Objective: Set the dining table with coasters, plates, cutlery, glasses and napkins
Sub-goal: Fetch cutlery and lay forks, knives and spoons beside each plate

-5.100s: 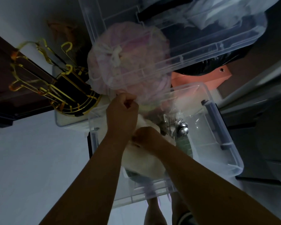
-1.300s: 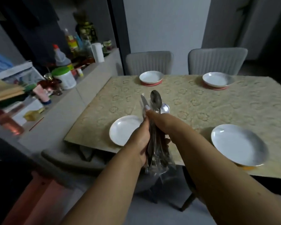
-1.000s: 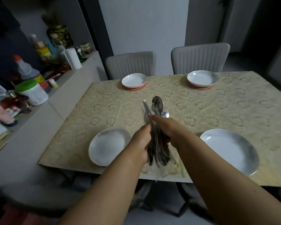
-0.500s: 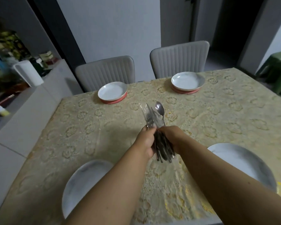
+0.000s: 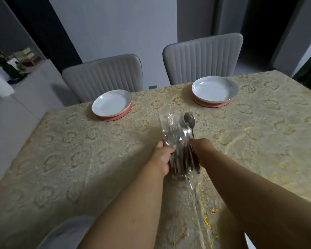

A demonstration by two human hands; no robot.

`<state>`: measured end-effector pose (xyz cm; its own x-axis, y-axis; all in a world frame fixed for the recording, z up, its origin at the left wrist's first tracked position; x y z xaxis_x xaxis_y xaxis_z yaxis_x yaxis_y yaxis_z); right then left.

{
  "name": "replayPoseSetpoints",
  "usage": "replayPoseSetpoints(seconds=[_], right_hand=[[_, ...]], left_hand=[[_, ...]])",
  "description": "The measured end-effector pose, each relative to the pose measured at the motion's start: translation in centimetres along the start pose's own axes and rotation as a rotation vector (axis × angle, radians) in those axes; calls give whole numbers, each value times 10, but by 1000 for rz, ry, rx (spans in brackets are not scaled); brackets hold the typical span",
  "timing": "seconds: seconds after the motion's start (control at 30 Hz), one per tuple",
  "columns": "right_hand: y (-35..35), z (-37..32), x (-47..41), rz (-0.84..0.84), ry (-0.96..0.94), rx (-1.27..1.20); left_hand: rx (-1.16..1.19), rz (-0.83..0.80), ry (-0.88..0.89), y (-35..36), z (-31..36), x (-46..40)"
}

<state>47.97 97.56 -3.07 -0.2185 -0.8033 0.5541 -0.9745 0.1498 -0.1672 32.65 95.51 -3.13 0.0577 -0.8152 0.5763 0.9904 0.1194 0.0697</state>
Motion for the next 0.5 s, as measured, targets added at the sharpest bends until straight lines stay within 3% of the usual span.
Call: replayPoseSetpoints(seconds=[0.13, 0.3, 0.5], right_hand=[[-18, -1, -19, 48, -28, 211], [-40, -4, -24, 190, -59, 459], [-38, -17, 6, 217, -232, 219]], left_hand=[[-59, 108, -36, -27, -4, -15], [-295, 312, -23, -67, -1, -22], [-310, 364, 31, -91, 11, -11]])
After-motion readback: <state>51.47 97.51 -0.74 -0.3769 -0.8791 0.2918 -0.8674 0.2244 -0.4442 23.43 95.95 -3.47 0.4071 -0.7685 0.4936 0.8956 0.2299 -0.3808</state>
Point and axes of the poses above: each hand's wrist, its own x-axis away from the middle knuckle, its own y-axis out of the palm, z = x × y, the point moved 10 cm from there along -x, towards the middle knuckle, and after that the axes turned 7 degrees about -x, right-handed, at the moved point
